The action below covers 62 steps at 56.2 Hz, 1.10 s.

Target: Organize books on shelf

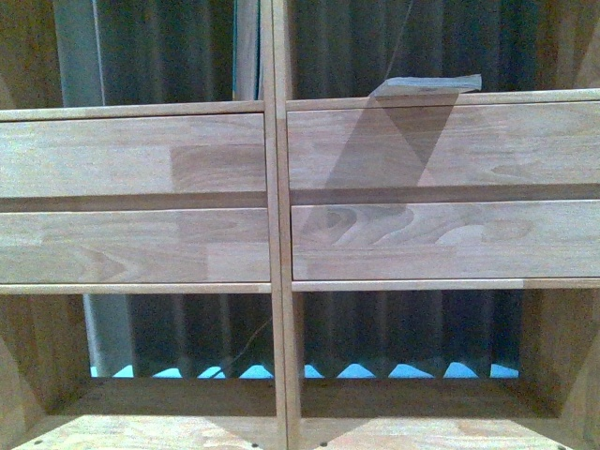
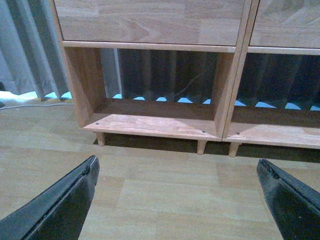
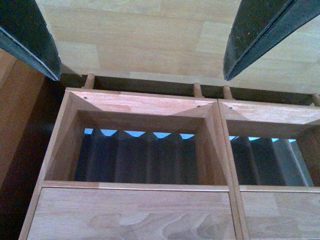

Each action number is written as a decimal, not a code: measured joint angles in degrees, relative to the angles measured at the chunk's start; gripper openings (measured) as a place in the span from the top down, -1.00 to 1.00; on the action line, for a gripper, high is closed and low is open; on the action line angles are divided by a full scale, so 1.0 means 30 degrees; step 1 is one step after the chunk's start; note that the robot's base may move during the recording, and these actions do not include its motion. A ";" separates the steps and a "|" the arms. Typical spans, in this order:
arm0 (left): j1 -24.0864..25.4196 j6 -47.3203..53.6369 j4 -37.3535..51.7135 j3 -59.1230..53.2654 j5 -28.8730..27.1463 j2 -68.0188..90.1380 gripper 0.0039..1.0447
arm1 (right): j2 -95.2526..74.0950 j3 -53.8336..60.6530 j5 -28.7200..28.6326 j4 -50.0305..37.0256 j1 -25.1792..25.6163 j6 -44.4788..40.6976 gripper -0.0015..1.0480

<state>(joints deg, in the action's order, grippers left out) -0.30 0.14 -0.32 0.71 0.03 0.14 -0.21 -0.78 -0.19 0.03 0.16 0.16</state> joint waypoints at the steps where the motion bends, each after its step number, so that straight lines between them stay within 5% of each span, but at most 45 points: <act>1: 0.0000 0.0000 0.0000 0.0000 -0.0007 0.0000 -0.86 | 0.0000 0.0000 0.0007 0.0000 0.0000 0.0000 -0.86; 62: 0.0000 0.0000 0.0000 0.0000 -0.0007 0.0000 -0.86 | 0.0000 0.0000 0.0007 0.0000 0.0000 0.0000 -0.86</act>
<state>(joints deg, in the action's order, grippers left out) -0.30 0.14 -0.32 0.71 0.01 0.14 -0.21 -0.78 -0.16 0.03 0.16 0.16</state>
